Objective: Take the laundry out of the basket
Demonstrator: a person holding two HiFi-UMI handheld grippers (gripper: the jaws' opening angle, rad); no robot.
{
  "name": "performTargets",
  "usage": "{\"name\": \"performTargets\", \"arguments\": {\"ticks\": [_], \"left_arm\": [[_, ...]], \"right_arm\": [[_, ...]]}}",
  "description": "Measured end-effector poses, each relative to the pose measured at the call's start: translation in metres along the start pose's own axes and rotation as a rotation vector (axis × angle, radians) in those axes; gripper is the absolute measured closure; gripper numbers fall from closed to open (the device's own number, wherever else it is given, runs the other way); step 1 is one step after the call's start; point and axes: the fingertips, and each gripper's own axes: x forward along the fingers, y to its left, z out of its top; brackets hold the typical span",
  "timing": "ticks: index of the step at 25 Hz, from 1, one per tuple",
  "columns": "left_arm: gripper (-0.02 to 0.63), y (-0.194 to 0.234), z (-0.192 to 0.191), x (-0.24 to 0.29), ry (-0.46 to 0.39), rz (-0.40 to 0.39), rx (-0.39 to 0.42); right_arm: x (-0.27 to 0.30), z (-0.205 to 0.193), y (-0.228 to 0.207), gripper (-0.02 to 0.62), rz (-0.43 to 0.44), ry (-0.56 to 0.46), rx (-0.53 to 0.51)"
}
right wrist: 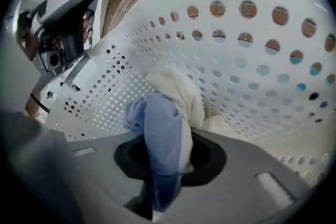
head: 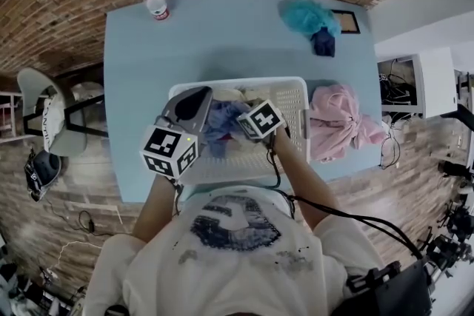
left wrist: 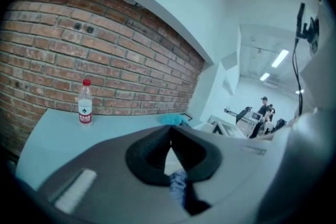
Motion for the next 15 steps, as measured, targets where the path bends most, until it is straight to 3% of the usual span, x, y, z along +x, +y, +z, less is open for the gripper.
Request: {"name": "performTargets", "arguments": {"ticks": [15], "left_arm": [[0.615,-0.012,0.009,-0.033,-0.025,0.031,0.059]], "right_arm": [[-0.084,0.028,0.024,0.497,-0.001,-0.307,0.108]]}}
